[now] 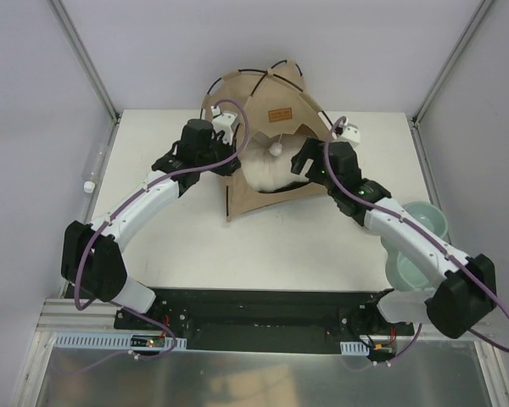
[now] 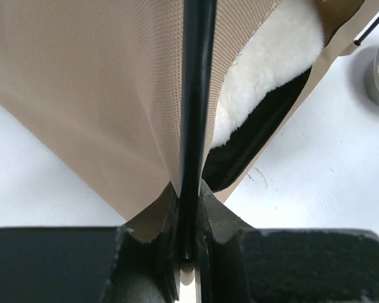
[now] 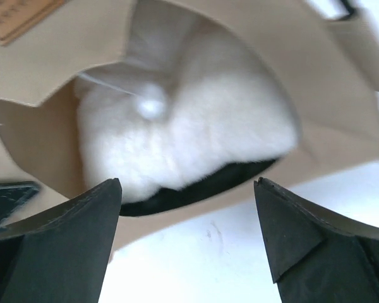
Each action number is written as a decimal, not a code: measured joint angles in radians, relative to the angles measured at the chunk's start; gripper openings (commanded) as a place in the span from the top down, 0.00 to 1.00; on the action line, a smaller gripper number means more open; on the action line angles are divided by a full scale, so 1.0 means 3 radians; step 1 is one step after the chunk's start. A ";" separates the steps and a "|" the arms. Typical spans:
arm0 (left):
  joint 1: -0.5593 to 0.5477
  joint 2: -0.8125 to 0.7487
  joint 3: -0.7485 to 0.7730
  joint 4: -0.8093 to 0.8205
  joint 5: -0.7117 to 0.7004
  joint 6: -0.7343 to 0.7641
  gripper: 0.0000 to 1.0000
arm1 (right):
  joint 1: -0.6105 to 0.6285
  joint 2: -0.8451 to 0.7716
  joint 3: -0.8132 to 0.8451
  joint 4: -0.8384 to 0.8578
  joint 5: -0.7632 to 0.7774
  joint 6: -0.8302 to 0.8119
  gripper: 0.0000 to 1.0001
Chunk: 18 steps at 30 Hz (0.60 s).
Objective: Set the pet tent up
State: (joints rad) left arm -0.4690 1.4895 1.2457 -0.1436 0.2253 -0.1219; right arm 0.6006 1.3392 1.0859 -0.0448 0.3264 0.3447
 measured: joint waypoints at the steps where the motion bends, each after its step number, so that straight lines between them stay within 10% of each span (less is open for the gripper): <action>1: 0.0005 -0.0013 -0.0015 -0.0004 -0.0013 0.0014 1.00 | -0.0022 -0.0100 -0.0034 -0.0131 0.0043 0.0014 0.07; 12: 0.0225 -0.0238 -0.0175 -0.0056 -0.0289 0.0282 0.96 | -0.0765 -0.0585 -0.0163 -0.1497 0.0589 0.0535 0.11; 15: 0.0299 -0.0273 -0.0183 -0.0093 -0.0387 0.0367 0.50 | -0.0979 -0.0585 -0.0179 -0.1822 0.0706 0.0715 0.11; 18: 0.0328 -0.0319 -0.0200 -0.0098 -0.0420 0.0394 0.32 | -0.1199 -0.0584 -0.0181 -0.2035 0.0824 0.0830 0.07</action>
State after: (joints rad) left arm -0.3706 1.3937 1.1858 -0.1730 0.0994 -0.0036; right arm 0.2409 1.1641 1.0317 -0.6552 0.5735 0.5938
